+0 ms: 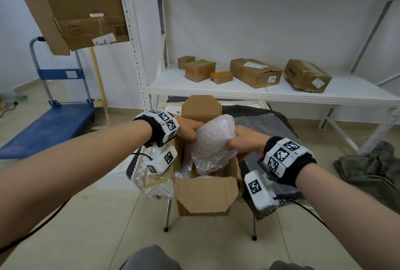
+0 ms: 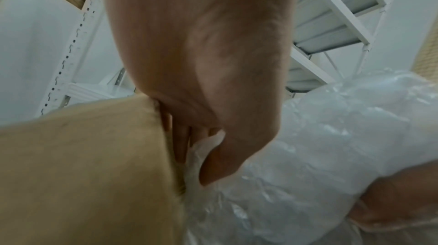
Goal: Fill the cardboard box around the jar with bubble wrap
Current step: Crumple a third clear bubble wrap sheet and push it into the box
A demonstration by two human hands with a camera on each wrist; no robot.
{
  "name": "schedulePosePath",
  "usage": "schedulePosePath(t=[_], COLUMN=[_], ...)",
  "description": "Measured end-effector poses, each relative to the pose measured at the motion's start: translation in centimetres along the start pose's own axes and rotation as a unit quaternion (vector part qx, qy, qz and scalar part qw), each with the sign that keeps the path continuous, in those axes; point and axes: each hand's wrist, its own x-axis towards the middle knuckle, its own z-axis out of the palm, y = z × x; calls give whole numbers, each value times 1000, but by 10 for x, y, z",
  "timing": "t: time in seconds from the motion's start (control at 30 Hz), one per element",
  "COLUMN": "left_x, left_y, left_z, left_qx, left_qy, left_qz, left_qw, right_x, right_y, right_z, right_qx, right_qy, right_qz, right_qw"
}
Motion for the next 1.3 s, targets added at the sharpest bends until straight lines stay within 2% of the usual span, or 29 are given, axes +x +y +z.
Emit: schedulePosePath(t=[0.13, 0.2, 0.37, 0.57, 0.63, 0.7, 0.77, 0.83, 0.93, 1.0, 1.1, 1.23, 1.3], left_x=[1, 1, -2, 1, 0, -5, -10, -15, -19, -22, -21, -15, -13], left_y=[-4, -5, -7, -10, -13, -15, -18, -20, -25, -25, -27, -32, -29], left_z=[-3, -3, -2, 0, 0, -1, -2, -3, -7, -10, -11, -8, -7], left_qx=[68, 76, 28, 12, -20, -74, -132, -144, -87, -26, 44, 112, 140], left_qy=[17, 17, 7, 36, 63, 110, 151, 217, 337, 366, 352, 322, 308], left_qz=[-56, -53, -53, -48, -22, 20, 56, 69, 54, 39, 14, -7, -20], left_qw=[996, 996, 998, 998, 998, 991, 978, 963, 936, 929, 935, 940, 941], right_x=[-1, 0, 1, 6, 6, 9, 13, 13, 18, 24, 30, 28, 31], right_y=[0, 0, 0, 3, 0, -6, -15, -27, -43, -47, -50, -48, -41], right_z=[1, 1, 2, 2, 0, -4, -10, -14, -16, -13, -6, -1, 1], right_qx=[8, 12, 14, 3, -11, -51, -79, -126, -212, -248, -317, -397, -448], right_qy=[2, 2, 4, 11, 23, 74, 127, 161, 178, 183, 168, 79, 45], right_qz=[-1, 0, 0, 2, -5, -32, -64, -94, -118, -117, -115, -95, -94], right_qw=[1000, 1000, 1000, 1000, 1000, 995, 987, 974, 954, 944, 926, 909, 888])
